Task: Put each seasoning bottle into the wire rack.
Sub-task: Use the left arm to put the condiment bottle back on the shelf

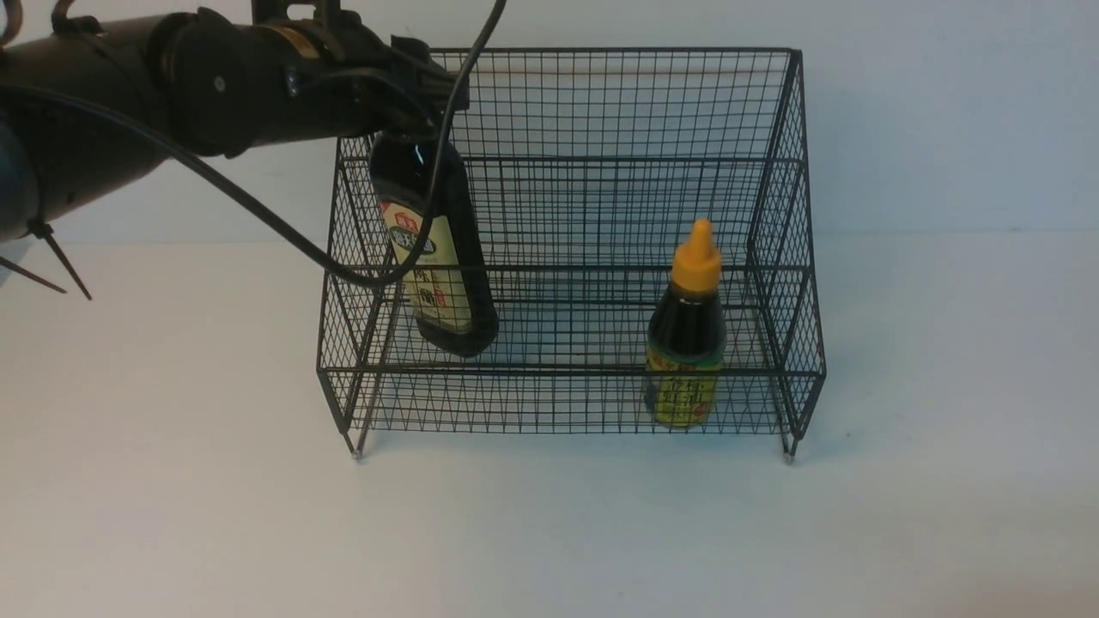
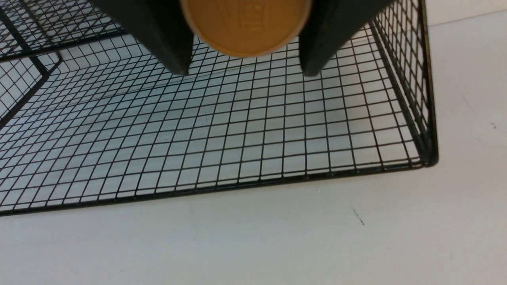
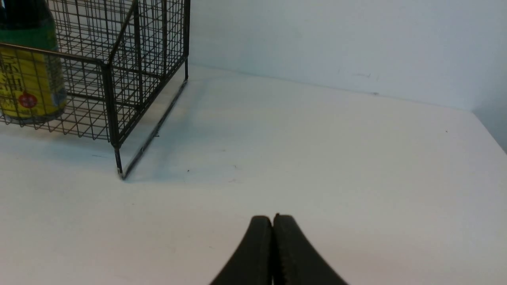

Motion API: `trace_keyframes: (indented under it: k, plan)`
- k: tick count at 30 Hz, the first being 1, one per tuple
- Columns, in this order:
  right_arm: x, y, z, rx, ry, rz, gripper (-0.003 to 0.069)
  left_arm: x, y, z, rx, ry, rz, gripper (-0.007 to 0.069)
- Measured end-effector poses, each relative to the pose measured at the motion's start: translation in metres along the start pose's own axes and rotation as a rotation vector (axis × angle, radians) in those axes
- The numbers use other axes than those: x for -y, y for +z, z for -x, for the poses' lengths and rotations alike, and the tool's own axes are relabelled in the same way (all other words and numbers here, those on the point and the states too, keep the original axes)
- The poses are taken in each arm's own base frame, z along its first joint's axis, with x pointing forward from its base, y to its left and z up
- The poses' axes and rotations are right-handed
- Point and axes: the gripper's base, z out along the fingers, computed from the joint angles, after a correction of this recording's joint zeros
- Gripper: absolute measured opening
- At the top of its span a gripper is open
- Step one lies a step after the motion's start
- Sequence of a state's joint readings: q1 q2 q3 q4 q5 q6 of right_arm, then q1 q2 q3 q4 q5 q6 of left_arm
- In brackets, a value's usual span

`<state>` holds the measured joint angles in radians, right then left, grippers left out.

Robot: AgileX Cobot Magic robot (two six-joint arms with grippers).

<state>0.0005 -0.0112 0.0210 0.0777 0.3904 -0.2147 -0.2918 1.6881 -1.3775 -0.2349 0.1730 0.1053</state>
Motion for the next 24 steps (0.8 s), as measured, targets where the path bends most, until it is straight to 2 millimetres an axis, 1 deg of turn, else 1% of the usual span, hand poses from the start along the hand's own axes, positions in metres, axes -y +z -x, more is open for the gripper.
trace_keyframes:
  k: [6,8,11,14,24]
  plan:
    - [0.0,0.0,0.0,0.0,0.0,0.0,-0.0013,-0.0001,0.0019,-0.0001,0.011,-0.001,0.002,0.0325]
    - [0.0,0.0,0.0,0.0,0.0,0.0,-0.0013,-0.0004,0.0028,0.0,0.018,-0.001,0.003,0.034]
    - [0.0,0.0,0.0,0.0,0.0,0.0,-0.0013,-0.0005,0.0028,0.0017,0.037,-0.001,0.005,0.0382]
    - [0.0,0.0,0.0,0.0,0.0,0.0,-0.0013,-0.0004,0.0028,0.0019,0.039,-0.001,0.005,0.0395]
    - [0.0,0.0,0.0,0.0,0.0,0.0,-0.0013,-0.0005,0.0027,0.0021,0.041,-0.001,0.005,0.0398]
